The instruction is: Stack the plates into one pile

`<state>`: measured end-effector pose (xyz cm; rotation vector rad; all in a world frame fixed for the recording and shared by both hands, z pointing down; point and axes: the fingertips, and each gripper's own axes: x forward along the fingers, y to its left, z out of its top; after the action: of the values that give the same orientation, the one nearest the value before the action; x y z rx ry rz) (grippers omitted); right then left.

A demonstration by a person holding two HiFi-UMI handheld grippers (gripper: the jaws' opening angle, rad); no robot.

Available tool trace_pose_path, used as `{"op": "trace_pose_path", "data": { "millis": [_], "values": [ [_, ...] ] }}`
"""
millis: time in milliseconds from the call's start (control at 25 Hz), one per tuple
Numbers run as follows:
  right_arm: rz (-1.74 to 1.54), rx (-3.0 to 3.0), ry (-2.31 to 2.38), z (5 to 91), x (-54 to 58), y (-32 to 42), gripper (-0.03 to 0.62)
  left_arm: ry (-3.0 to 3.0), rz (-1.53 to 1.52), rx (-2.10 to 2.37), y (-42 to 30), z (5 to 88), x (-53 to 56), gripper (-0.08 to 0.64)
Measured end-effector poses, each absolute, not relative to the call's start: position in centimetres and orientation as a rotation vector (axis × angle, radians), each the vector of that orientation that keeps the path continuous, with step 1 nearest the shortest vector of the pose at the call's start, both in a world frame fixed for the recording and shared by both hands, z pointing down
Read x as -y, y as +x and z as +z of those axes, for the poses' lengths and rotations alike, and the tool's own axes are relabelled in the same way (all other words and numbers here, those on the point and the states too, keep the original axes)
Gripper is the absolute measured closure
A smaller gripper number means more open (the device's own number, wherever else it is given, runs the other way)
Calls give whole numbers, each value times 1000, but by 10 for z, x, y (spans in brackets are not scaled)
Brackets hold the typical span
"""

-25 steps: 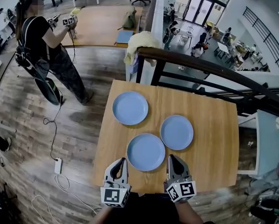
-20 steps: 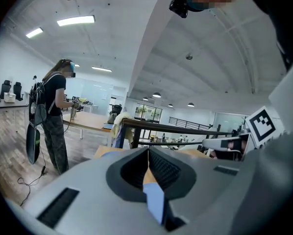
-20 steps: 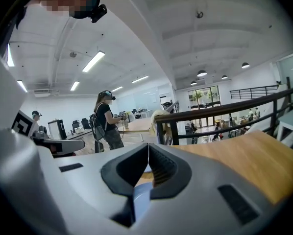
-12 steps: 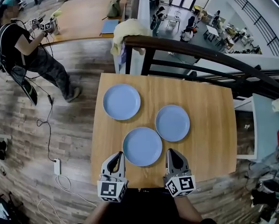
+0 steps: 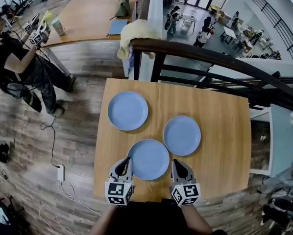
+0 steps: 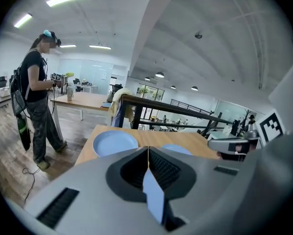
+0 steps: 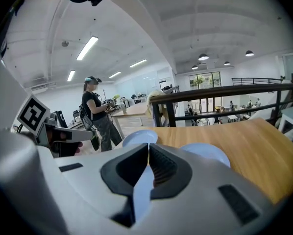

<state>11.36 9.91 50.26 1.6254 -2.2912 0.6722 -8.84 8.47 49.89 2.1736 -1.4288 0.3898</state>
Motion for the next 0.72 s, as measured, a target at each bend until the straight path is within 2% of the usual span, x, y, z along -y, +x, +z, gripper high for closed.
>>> {"op": "trace_pose_path", "data": {
  "millis": [480,600,720],
  "values": [
    [892,2118,1477,604,-103,126,552,1978,543,1376,-101,596,-85,532],
    [929,2071,1443,627,-104,129,490,1935,558,1361,-103,615,-87,507],
    [957,2028,1420,648,-107,132,489,1892,575,1354,-105,635,-91,468]
  ]
}}
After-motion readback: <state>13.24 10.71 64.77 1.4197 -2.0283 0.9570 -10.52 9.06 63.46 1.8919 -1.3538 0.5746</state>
